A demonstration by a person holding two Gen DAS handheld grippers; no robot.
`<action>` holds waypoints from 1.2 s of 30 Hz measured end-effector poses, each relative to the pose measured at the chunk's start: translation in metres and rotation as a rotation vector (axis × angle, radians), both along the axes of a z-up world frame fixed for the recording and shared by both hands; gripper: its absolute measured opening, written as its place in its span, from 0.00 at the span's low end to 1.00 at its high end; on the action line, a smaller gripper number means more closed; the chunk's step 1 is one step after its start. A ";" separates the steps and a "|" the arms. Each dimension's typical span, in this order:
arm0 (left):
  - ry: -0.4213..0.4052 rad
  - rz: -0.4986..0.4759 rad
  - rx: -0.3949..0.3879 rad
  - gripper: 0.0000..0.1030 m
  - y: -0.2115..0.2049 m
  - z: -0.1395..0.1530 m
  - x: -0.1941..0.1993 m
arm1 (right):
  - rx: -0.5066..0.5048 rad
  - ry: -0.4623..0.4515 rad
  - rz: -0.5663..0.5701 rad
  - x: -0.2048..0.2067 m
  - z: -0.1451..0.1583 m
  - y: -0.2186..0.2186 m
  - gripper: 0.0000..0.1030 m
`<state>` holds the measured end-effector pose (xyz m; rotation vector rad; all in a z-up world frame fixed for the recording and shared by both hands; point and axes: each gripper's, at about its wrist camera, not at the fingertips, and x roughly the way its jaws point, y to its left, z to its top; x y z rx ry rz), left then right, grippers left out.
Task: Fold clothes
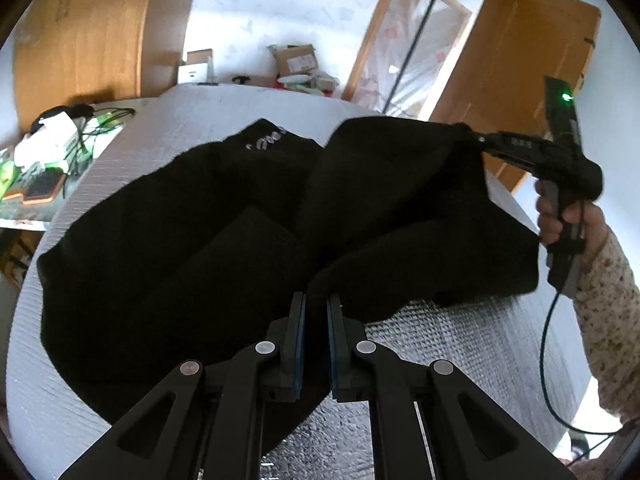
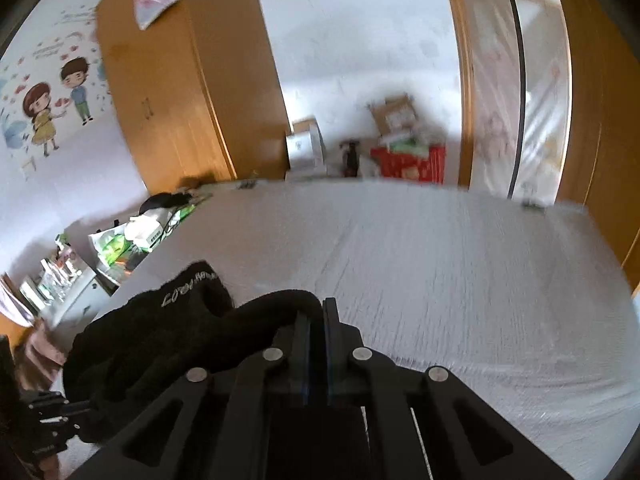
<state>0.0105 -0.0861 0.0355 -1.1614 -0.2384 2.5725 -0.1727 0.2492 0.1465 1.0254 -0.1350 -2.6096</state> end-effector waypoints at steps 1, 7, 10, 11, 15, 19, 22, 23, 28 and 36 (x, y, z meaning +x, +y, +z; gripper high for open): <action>-0.003 -0.003 -0.002 0.10 0.001 -0.001 0.000 | -0.020 -0.019 -0.001 -0.001 -0.002 0.005 0.08; 0.006 -0.017 0.006 0.12 0.003 0.003 0.003 | -0.067 -0.070 0.023 0.016 -0.003 0.028 0.19; 0.041 -0.039 0.012 0.18 0.006 0.013 0.009 | -0.058 -0.080 0.025 0.032 -0.004 0.036 0.21; 0.057 -0.050 0.023 0.19 0.007 0.018 0.012 | -0.069 -0.085 0.025 0.039 -0.005 0.041 0.21; 0.112 -0.080 0.066 0.24 0.011 0.035 0.023 | -0.132 -0.121 0.040 0.064 -0.015 0.057 0.21; 0.093 -0.128 0.104 0.24 0.031 0.036 0.018 | -0.211 -0.144 0.113 0.086 -0.024 0.064 0.26; 0.073 -0.167 0.134 0.24 0.047 0.036 0.013 | -0.248 -0.152 0.159 0.095 -0.028 0.062 0.28; 0.066 -0.180 0.144 0.24 0.052 0.036 0.011 | -0.258 -0.155 0.172 0.098 -0.029 0.061 0.31; -0.003 -0.216 0.201 0.24 0.078 0.031 -0.001 | -0.214 -0.146 0.221 0.112 -0.034 0.046 0.28; -0.081 -0.219 0.291 0.42 0.095 0.031 -0.011 | -0.105 -0.031 0.284 0.146 -0.025 0.028 0.06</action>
